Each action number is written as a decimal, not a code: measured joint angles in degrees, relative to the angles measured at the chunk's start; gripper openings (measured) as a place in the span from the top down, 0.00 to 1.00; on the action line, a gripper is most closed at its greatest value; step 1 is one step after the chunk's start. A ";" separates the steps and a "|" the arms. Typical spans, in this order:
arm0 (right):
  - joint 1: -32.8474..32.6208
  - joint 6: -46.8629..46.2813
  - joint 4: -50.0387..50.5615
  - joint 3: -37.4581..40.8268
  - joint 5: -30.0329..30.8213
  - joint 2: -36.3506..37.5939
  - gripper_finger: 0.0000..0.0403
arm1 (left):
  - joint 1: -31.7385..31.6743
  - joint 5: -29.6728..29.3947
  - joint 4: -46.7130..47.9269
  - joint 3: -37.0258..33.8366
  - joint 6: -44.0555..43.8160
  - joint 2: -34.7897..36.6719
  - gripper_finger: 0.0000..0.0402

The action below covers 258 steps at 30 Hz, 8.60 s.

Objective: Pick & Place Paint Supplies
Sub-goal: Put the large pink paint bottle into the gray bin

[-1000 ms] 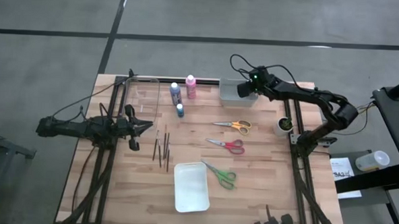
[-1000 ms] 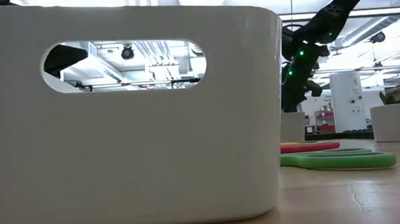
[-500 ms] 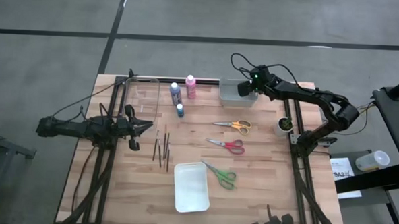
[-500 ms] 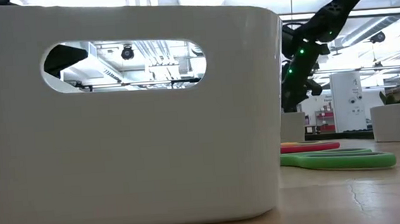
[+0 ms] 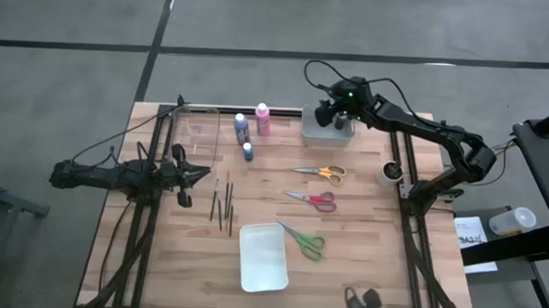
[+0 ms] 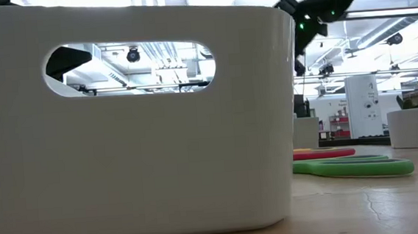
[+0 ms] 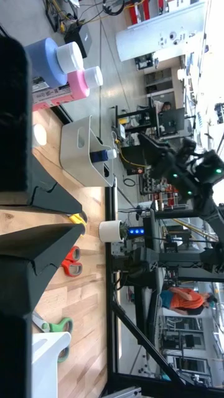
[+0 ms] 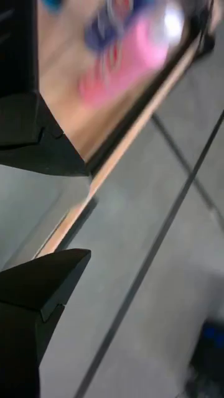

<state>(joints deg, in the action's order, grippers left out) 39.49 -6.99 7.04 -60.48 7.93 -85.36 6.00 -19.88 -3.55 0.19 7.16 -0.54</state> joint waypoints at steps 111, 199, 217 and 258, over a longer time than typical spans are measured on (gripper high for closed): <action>-11.48 8.18 -4.87 -35.81 -4.92 -35.65 0.51 | 0.01 0.02 -0.01 0.00 -0.01 -0.07 0.88; -11.37 8.26 -1.89 -35.70 -3.48 -36.96 0.71 | 0.00 0.02 -0.02 0.00 0.00 -0.09 0.88; -11.70 8.98 0.44 -35.63 -3.44 -31.90 0.71 | 0.02 0.00 -0.02 0.00 0.00 -0.07 0.88; -7.00 -0.33 4.58 5.54 14.79 13.22 0.72 | 0.01 0.01 -0.01 0.00 0.00 -0.07 0.88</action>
<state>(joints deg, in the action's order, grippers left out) 32.49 -7.31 11.62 -54.94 22.72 -72.14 6.01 -19.87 -3.56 0.19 7.16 -0.60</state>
